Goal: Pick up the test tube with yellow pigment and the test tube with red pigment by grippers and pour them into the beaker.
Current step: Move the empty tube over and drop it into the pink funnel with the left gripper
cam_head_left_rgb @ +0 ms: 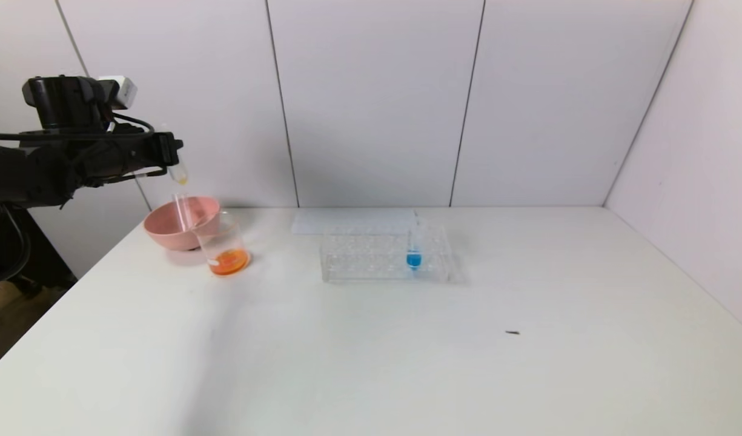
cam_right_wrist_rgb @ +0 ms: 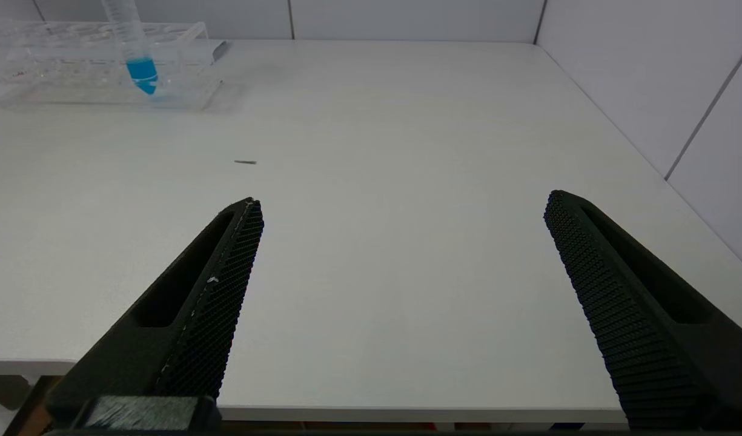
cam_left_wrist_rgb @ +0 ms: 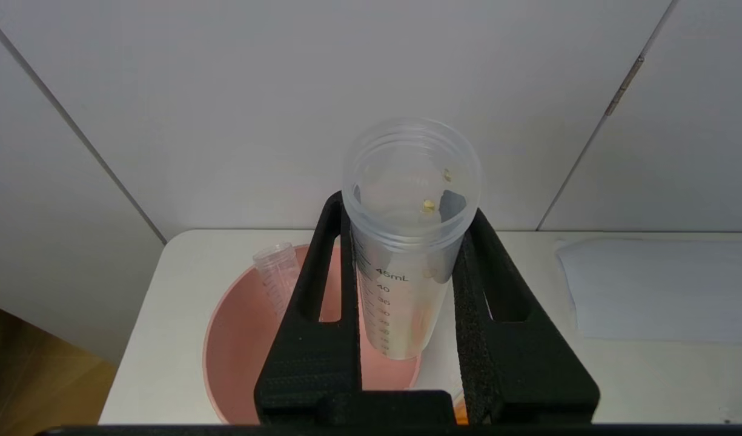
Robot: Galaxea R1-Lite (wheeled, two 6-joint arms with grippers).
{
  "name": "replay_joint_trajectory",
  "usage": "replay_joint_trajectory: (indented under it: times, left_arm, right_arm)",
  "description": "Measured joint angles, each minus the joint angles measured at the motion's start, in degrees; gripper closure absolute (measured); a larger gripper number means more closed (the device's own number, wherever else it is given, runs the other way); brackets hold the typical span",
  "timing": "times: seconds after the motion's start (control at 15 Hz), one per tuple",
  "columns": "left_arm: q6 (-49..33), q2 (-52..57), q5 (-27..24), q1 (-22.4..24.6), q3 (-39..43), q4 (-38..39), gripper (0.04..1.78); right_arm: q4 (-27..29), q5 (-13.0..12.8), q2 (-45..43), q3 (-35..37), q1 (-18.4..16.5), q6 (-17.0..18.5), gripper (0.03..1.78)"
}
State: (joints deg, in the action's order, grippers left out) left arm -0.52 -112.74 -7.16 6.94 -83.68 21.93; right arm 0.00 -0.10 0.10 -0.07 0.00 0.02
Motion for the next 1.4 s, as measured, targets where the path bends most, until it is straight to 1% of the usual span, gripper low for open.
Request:
replay_joint_trajectory:
  times: [0.13, 0.27, 0.53, 1.0, 1.4]
  left_arm:
    - [-0.27, -1.27, 3.39, 0.34, -0.67, 2.43, 1.37]
    - [-0.27, -2.54, 4.74, 0.55, -0.98, 3.80, 1.37]
    - [-0.66, -6.03, 4.95, 0.61, -1.94, 6.81, 1.37]
    - [-1.48, -12.97, 4.79, 0.52, -6.29, 5.99, 1.37]
    - [-2.19, -16.31, 4.79, 0.59, -7.72, 4.80, 1.37]
  right_arm:
    - [0.00, 0.00, 0.00, 0.00, 0.00, 0.00, 0.11]
    - [0.00, 0.00, 0.00, 0.00, 0.00, -0.02, 0.11]
    - [0.00, 0.00, 0.00, 0.00, 0.00, 0.00, 0.11]
    - [0.00, 0.00, 0.00, 0.00, 0.00, 0.02, 0.11]
    - [0.00, 0.00, 0.00, 0.00, 0.00, 0.02, 0.11]
